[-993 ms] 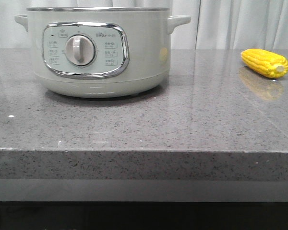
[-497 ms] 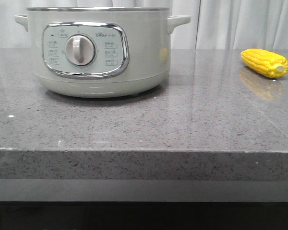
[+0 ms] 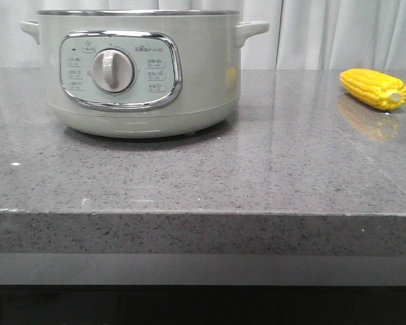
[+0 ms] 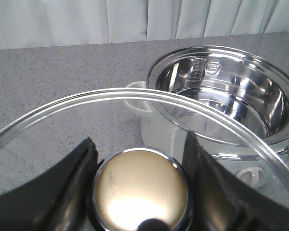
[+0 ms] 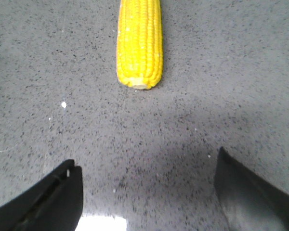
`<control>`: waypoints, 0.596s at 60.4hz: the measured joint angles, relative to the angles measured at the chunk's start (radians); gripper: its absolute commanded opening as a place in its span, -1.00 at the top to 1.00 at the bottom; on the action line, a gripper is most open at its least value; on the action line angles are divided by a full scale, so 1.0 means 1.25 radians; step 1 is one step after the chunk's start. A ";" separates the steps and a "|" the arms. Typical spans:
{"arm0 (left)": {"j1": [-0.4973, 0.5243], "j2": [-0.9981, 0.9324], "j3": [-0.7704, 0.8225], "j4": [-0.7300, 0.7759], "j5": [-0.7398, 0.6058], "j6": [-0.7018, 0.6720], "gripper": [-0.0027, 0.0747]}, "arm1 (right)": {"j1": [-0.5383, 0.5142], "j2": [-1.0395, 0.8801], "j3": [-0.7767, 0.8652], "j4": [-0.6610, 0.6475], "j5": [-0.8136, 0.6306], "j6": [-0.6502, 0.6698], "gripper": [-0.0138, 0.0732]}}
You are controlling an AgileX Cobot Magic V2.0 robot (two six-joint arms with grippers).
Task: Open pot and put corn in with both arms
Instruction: 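Grasp the yellow corn cob with the right gripper and lift it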
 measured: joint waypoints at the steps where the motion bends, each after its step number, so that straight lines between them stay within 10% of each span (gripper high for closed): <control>1: 0.000 0.000 0.000 0.000 0.000 0.000 0.29 | 0.000 0.016 -0.014 0.000 0.006 0.000 -0.65; 36: 0.000 0.000 0.000 0.000 0.000 0.000 0.29 | 0.000 0.363 -0.301 0.013 0.026 0.000 -0.65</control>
